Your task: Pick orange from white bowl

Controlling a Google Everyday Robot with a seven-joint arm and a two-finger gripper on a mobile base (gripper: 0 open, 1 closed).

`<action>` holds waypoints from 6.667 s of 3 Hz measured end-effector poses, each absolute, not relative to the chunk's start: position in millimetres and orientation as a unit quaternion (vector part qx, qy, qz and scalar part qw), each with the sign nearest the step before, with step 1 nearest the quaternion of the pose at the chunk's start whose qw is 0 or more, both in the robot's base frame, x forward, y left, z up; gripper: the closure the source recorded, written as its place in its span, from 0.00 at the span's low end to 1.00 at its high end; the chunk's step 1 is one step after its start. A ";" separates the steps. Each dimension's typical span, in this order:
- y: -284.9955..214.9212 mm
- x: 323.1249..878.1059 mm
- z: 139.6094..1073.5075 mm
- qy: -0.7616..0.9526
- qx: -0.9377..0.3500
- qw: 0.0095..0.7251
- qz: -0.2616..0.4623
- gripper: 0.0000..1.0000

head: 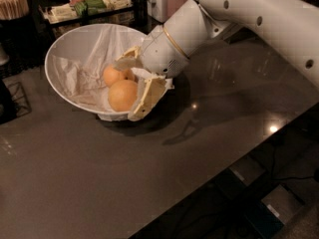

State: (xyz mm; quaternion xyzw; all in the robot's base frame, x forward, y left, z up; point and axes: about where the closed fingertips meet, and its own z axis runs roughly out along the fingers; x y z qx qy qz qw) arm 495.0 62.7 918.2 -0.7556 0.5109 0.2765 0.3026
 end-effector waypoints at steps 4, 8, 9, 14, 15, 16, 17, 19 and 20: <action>1.1 522.2 921.3 0.542 -0.740 0.303 0.257 0.18; 6.1 514.1 1005.6 0.515 -0.784 0.295 0.180 0.56; 9.5 514.0 1008.1 0.511 -0.786 0.298 0.180 0.38; 36.2 534.4 963.9 0.519 -0.776 0.279 0.225 0.24; 36.2 534.4 963.9 0.519 -0.776 0.279 0.225 0.18; 41.6 540.5 949.4 0.522 -0.772 0.272 0.240 0.17; 46.5 547.8 931.4 0.525 -0.768 0.261 0.258 0.17; 50.9 554.8 920.5 0.526 -0.767 0.251 0.268 0.19; 52.1 550.9 913.9 0.528 -0.764 0.250 0.275 0.23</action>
Offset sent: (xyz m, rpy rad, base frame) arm 0.0345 -0.0640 -0.0194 0.0145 0.0369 -0.0739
